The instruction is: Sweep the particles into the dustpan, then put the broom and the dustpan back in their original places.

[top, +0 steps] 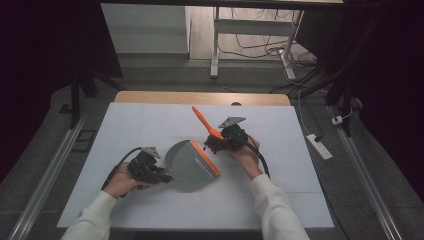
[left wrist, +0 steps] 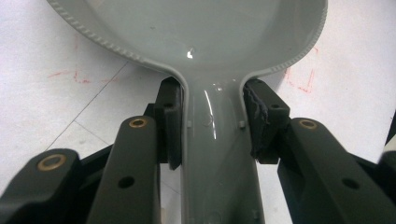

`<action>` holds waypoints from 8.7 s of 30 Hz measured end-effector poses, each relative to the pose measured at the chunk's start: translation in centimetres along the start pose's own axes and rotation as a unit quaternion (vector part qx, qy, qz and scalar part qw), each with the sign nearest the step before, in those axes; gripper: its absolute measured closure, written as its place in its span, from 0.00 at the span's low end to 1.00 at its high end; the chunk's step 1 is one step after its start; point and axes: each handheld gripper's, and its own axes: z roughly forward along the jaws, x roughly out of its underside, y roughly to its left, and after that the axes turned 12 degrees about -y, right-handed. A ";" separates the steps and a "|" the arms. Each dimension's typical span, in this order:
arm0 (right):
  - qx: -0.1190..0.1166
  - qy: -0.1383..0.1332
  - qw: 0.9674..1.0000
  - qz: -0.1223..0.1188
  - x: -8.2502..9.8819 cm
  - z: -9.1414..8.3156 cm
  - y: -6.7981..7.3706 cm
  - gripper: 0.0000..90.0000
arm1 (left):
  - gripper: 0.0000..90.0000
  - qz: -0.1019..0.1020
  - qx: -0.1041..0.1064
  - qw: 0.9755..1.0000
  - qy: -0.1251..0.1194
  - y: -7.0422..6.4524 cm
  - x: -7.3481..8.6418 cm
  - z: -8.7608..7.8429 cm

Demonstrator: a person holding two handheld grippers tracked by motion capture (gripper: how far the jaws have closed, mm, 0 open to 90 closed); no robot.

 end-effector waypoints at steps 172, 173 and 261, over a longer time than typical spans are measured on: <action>-0.022 -0.021 0.996 0.082 3.5 -6.3 3.7 0.78 | 0.68 0.010 -0.007 1.000 0.007 -0.9 1.0 -0.4; -0.023 -0.016 0.997 0.071 3.3 -6.4 4.3 0.78 | 0.68 0.010 -0.007 1.000 0.007 -0.9 1.0 -0.4; -0.006 -0.086 0.994 0.063 7.5 -17.0 1.5 0.78 | 0.68 -0.118 -0.177 0.967 -0.138 -1.5 6.5 -5.7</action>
